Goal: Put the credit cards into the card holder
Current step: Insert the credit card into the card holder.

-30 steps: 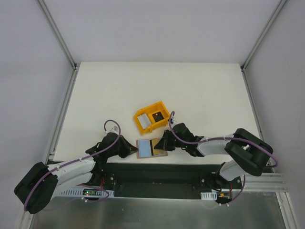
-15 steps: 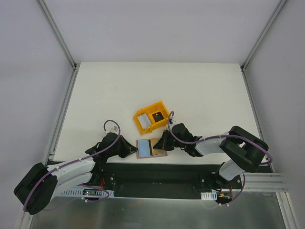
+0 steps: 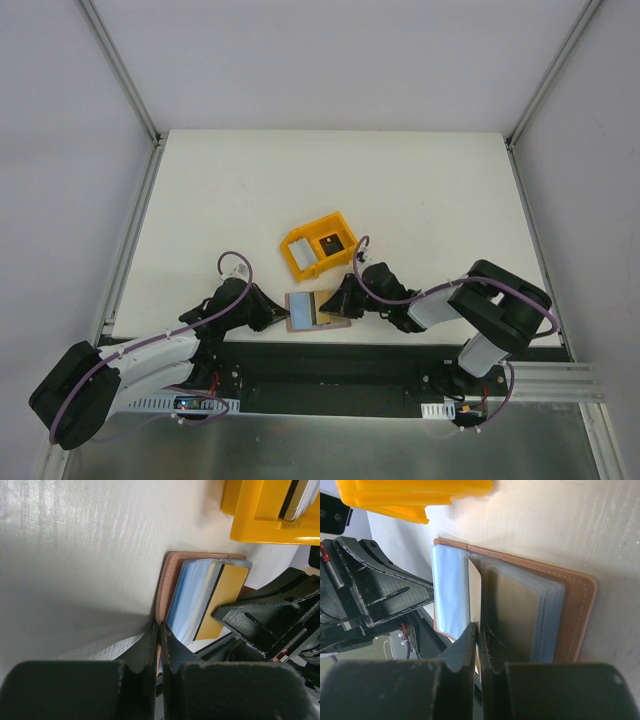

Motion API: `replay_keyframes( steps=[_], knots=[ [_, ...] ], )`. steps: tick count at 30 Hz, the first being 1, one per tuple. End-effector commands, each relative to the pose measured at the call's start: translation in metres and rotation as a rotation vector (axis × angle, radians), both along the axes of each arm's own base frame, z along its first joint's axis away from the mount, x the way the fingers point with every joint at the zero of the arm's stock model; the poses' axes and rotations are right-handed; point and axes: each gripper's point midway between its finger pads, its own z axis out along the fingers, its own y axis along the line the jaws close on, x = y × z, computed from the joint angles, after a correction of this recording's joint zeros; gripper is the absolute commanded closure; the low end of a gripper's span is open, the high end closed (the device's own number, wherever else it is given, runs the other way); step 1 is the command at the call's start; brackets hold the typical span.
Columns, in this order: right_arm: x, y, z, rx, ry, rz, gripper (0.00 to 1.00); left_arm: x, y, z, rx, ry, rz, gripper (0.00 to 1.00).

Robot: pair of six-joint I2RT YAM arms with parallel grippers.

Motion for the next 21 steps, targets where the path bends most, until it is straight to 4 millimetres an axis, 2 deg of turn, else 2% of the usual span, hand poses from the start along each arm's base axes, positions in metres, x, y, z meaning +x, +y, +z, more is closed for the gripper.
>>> replay_keyframes(
  steps=[1, 7, 10, 16, 21],
  knots=[
    [-0.001, -0.002, -0.018, -0.016, 0.033, -0.038, 0.92, -0.023, 0.024, -0.04, 0.079, 0.086, 0.027, 1.0],
    [0.001, -0.006, -0.015, -0.026, 0.001, -0.046, 0.82, -0.023, 0.024, -0.04, 0.075, 0.084, 0.027, 1.0],
    [0.003, -0.015, -0.017, -0.111, -0.018, -0.042, 0.71, -0.022, 0.024, -0.039, 0.075, 0.077, 0.027, 1.0],
    [0.005, -0.038, -0.019, -0.281, -0.052, -0.04, 0.59, -0.02, 0.023, -0.036, 0.072, 0.065, 0.024, 1.0],
    [0.001, -0.037, -0.021, -0.316, -0.031, -0.008, 0.57, -0.019, 0.021, -0.034, 0.07, 0.059, 0.018, 1.0]
  ],
)
